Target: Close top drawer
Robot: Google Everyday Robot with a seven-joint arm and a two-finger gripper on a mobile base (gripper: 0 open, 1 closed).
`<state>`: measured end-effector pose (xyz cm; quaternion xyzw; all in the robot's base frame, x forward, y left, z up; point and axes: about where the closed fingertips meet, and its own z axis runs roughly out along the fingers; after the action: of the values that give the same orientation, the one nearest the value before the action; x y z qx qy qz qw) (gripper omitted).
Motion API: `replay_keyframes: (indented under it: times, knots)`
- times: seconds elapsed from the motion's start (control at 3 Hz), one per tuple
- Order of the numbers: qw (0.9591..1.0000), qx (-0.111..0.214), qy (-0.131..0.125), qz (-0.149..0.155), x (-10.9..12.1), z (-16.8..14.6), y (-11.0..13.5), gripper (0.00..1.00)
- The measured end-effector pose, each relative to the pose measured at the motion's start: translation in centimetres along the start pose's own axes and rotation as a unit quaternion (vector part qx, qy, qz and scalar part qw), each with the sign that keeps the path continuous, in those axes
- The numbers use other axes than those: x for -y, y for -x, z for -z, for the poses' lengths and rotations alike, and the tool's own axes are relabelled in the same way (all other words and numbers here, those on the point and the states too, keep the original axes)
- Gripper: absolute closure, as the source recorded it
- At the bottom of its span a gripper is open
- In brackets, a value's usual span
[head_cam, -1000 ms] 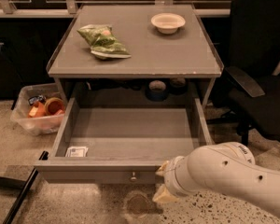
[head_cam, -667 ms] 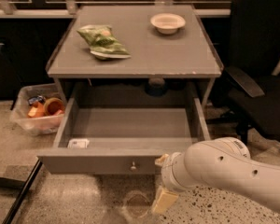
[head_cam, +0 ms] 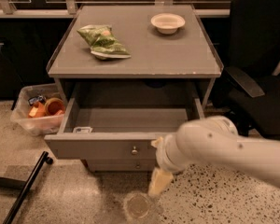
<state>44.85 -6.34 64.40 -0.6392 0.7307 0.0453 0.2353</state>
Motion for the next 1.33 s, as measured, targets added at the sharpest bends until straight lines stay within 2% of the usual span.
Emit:
replay_keyframes:
  times: [0.33,0.67,1.0,1.33]
  knots:
    - [1.0,0.0,0.001,0.003,0.4,-0.1,0.2,0.0]
    - [0.9999,-0.005,-0.001,0.013,4.2,-0.7,1.0,0.19]
    - [0.9998,-0.009,-0.004,0.017,9.6,-1.3,1.8,0.42]
    - [0.9998,-0.01,-0.011,0.011,12.9,-1.8,1.8,0.65]
